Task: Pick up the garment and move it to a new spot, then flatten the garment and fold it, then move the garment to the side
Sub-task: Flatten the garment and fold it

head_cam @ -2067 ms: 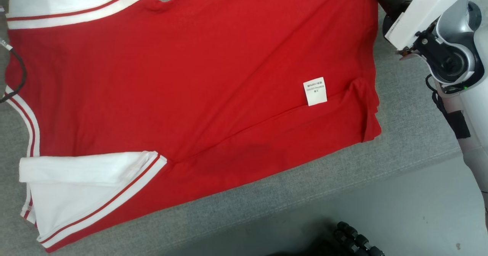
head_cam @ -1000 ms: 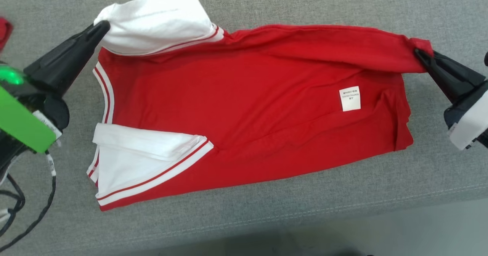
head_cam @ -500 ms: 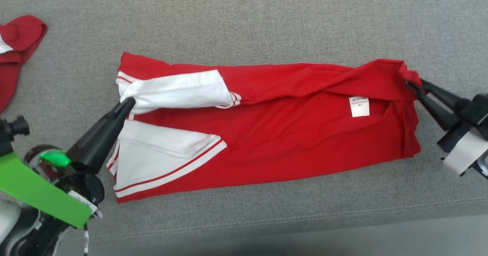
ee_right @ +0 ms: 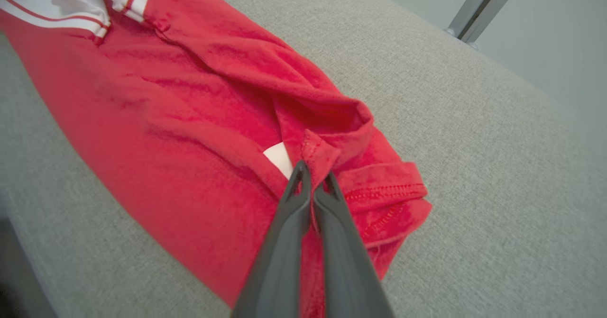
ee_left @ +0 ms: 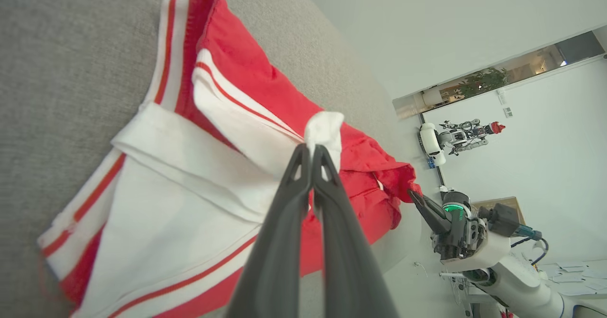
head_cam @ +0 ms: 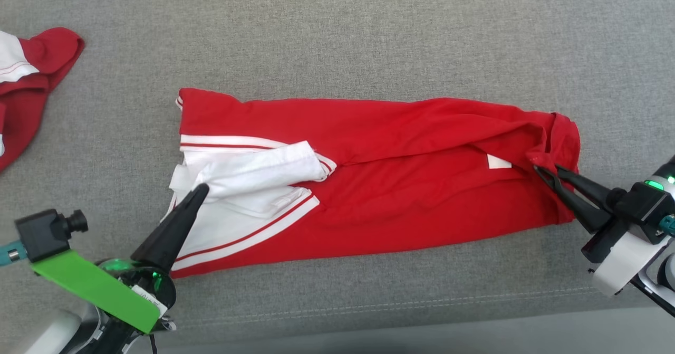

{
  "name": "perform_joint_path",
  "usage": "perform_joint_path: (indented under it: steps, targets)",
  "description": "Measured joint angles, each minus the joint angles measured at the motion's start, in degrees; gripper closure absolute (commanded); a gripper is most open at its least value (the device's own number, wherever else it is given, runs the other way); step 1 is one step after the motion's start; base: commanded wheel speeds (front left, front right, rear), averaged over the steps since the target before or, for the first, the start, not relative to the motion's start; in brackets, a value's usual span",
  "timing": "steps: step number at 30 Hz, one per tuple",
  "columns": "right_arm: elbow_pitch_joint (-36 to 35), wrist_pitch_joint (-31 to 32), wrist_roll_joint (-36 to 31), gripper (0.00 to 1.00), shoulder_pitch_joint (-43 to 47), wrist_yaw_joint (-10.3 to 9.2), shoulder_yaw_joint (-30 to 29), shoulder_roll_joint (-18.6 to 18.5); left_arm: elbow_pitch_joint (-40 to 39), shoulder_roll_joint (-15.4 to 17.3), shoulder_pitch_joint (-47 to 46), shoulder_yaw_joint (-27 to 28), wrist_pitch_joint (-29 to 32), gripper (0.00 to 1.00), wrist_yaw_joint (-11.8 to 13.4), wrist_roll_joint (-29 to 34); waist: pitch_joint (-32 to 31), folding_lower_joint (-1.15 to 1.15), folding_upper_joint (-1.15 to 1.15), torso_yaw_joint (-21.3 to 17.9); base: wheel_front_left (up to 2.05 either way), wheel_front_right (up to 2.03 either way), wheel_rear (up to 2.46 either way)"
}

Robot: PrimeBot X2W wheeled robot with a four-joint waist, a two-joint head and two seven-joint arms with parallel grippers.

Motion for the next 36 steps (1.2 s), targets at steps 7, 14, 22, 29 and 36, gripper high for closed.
perform_joint_path:
  steps: [7, 14, 22, 29, 36]
  targets:
    - [2.1, 0.0, 1.8, 0.0, 2.7, 0.01, -2.5, 1.3, 6.1, -2.6, 0.7, -0.4, -0.7, 0.0, 0.0, -0.9, -1.0, 0.0, 0.0, 0.1, 0.0, 0.0, 0.0]
    - [0.3, 0.0, 2.1, 0.0, 7.9, 0.0, -9.4, 4.1, 9.9, -3.6, 1.6, 1.0, -5.4, 0.0, 0.0, 3.5, -2.9, 0.0, 0.0, 0.5, 0.0, 0.0, 0.0]
    - [-4.4, 0.0, 2.9, 0.0, 15.3, -0.04, -26.2, 14.8, 14.8, -7.4, 1.7, 10.5, -7.3, 0.0, 6.4, 21.6, -6.4, 0.0, 0.0, 1.0, 0.0, 0.0, 0.0]
    - [-6.0, 0.0, -0.1, 0.0, 16.3, 0.0, -31.5, 24.9, 10.3, -13.9, 4.5, 18.4, -7.3, 0.0, 14.3, 37.1, -10.1, 0.0, 0.0, 0.8, 0.0, 0.0, 0.0]
    - [-3.4, 0.0, -4.3, 0.0, 15.9, -0.03, -34.1, 32.6, 8.1, -17.3, 6.5, 18.1, -7.4, 0.0, 19.3, 47.4, -13.9, 0.0, 0.0, 0.5, 0.0, 0.0, 0.0]
